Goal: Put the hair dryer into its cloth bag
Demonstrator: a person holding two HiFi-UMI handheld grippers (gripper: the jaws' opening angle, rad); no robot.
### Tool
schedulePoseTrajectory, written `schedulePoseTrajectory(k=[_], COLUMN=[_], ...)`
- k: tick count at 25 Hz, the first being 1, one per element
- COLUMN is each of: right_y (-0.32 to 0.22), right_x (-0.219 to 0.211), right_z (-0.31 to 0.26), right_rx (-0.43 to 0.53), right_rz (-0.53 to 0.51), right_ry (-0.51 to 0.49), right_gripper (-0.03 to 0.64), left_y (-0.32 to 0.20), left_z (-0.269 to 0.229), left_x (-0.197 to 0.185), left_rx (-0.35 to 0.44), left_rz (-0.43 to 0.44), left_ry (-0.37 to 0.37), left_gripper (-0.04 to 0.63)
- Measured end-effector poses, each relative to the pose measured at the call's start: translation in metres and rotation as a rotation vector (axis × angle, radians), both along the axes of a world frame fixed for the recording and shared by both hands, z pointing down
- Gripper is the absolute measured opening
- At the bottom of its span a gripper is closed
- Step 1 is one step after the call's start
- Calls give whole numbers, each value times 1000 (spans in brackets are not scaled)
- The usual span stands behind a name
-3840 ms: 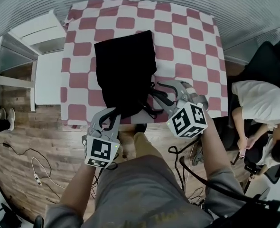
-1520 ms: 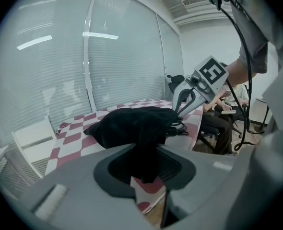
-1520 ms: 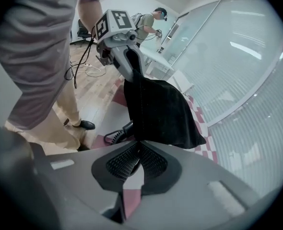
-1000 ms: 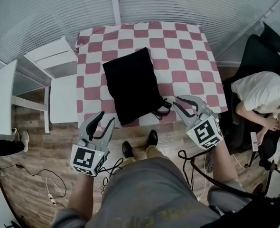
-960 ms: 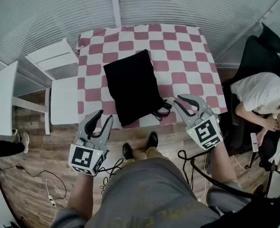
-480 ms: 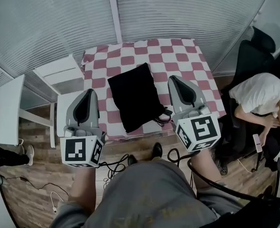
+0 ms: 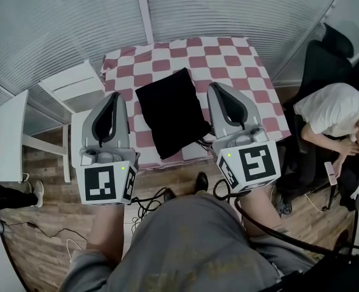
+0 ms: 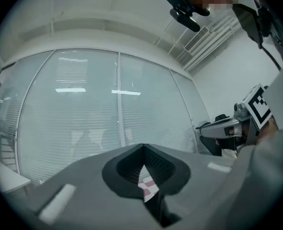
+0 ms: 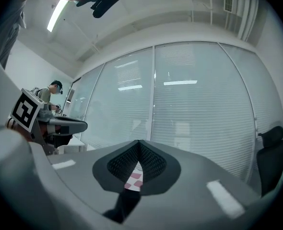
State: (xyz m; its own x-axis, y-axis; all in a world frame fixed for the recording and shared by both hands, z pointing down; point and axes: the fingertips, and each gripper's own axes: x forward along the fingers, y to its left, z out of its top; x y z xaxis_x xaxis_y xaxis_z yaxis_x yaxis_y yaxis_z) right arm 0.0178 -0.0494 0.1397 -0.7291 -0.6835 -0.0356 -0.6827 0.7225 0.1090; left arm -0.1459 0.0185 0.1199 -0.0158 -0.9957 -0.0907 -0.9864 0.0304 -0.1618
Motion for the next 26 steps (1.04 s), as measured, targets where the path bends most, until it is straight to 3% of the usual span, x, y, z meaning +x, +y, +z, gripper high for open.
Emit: schedulePoseTrajectory(k=[26], right_y=[4], right_x=[2], right_z=[4], right_rx=[10], right_rz=[-24], right_ry=[6], right_gripper=[25], left_y=[-6], left_z=[7], left_x=[27], left_rx=[-15], left_rz=[42], left_ry=[-16], left_gripper=[2])
